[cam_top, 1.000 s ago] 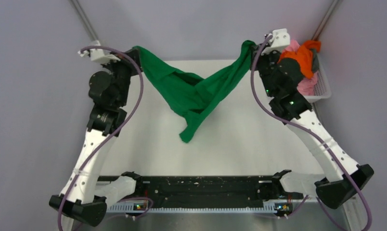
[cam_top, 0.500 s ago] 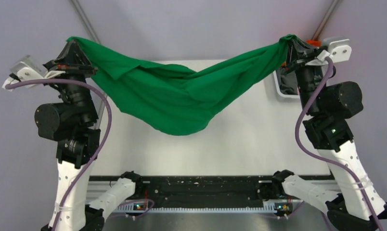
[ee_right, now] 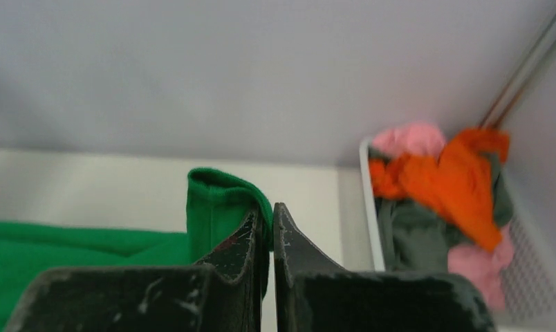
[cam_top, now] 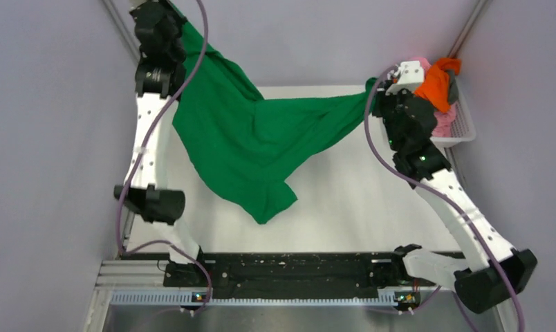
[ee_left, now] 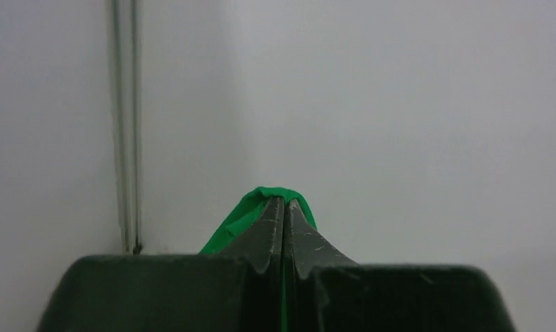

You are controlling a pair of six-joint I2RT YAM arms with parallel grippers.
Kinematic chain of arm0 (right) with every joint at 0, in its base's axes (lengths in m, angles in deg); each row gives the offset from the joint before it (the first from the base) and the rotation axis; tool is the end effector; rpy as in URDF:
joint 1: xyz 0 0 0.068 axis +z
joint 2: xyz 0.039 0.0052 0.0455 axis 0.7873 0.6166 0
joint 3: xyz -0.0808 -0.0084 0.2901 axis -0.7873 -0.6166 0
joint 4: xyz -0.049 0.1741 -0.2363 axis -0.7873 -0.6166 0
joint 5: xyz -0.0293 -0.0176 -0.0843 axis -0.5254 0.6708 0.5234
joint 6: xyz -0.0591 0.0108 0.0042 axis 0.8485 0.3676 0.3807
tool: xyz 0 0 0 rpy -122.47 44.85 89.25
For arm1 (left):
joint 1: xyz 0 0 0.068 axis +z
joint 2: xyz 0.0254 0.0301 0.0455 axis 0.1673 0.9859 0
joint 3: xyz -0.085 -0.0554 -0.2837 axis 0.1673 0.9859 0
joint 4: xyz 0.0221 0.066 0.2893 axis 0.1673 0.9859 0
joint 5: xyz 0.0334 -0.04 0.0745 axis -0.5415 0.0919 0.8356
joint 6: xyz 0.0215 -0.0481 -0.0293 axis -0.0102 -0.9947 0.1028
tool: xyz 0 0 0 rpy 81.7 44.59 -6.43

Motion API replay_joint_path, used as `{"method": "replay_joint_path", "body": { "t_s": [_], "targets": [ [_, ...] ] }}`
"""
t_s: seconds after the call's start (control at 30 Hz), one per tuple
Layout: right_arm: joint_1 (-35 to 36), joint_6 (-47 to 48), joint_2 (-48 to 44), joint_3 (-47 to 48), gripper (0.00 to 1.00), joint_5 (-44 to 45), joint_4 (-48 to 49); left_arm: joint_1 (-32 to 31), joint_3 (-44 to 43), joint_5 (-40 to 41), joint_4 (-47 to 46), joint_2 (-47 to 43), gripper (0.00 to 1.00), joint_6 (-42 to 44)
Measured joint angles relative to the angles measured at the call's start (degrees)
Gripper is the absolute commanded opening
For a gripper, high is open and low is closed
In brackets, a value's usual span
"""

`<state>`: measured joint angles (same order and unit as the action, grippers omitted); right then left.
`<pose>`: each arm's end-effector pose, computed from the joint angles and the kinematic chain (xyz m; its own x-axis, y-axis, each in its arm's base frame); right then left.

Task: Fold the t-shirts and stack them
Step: Flatten out the tshirt

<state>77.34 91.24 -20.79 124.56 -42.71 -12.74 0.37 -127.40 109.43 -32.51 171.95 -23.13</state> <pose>0.2436 0.0982 0.4909 0.1826 -0.0407 -0.9823 -0.0650 0.9965 -0.0534 0.3684 -0.0373 0.6443 0.4127 -0.2325 -0.8807 -0.2505 0.9006 -0.3551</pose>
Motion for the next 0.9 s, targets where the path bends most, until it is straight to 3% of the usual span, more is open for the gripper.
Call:
{"method": "replay_joint_path", "body": {
  "t_s": [0.03,0.07,0.13,0.17,0.23,0.27,0.47,0.6,0.9],
  "targets": [
    [-2.3,-2.8,1.9,-2.8,0.0,-1.0,-0.3,1.4,-1.9,-2.0,1.6,4.3,0.02,-1.5],
    [-3.9,-5.0,3.1,-5.3,0.0,-1.9,-0.4,2.7,-2.4,-4.1,3.1,8.1,0.1,-2.9],
    [-7.5,-10.1,5.1,-12.8,0.09,-4.6,-0.4,4.3,-2.2,-8.0,6.2,14.9,0.33,-5.2],
    [-8.7,-12.3,6.0,-16.6,0.14,-5.8,-0.7,5.0,-1.8,-10.0,7.8,18.5,0.51,-6.5],
    [-10.4,-16.0,7.9,-23.1,0.49,-8.0,-1.1,5.7,-1.2,-13.0,10.3,24.6,0.8,-8.5],
    [-11.0,-17.5,9.0,-24.9,0.59,-8.5,-1.4,5.8,-1.1,-14.6,11.4,26.9,0.96,-8.9],
    [-13.7,-25.4,15.7,-25.7,0.98,-5.6,-6.3,5.7,-1.2,-25.3,17.6,36.4,0.99,-13.7],
    [-14.6,-28.6,15.0,-23.8,0.99,-2.3,-7.5,5.4,1.1,-28.3,17.2,33.8,0.99,-14.6],
    [-14.7,-29.4,8.2,-22.0,0.99,-1.9,-7.8,-0.3,28.5,-28.9,16.9,8.3,0.99,-14.3]
  ]
}}
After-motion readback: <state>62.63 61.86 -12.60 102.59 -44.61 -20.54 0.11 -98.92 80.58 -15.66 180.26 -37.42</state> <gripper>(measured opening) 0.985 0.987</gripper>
